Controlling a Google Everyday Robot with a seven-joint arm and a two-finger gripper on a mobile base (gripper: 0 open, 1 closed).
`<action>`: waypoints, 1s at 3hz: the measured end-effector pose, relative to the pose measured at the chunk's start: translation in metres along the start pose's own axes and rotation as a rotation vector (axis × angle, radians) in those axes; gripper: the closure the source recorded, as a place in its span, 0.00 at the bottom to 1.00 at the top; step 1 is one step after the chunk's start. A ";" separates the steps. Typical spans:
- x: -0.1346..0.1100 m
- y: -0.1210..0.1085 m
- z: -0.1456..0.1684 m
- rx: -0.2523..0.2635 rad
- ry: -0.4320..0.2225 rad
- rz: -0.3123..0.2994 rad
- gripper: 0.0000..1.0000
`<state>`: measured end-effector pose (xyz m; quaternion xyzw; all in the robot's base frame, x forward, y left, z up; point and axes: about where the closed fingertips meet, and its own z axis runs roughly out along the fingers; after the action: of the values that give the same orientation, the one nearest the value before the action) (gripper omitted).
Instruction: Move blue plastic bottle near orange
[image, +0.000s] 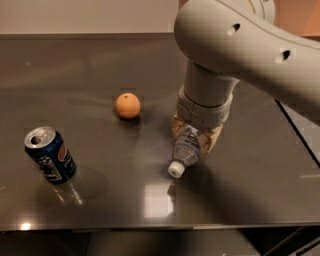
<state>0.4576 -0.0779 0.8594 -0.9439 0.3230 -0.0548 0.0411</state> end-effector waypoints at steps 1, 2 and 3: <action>-0.003 -0.020 -0.006 0.035 0.005 0.005 1.00; -0.012 -0.040 -0.010 0.070 0.003 -0.031 1.00; -0.024 -0.058 -0.009 0.093 -0.003 -0.086 1.00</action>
Offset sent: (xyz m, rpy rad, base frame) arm 0.0195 0.0625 0.0161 0.0776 -0.0621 0.0828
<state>0.4725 -0.0181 0.8727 -0.9540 0.2793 -0.0702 0.0832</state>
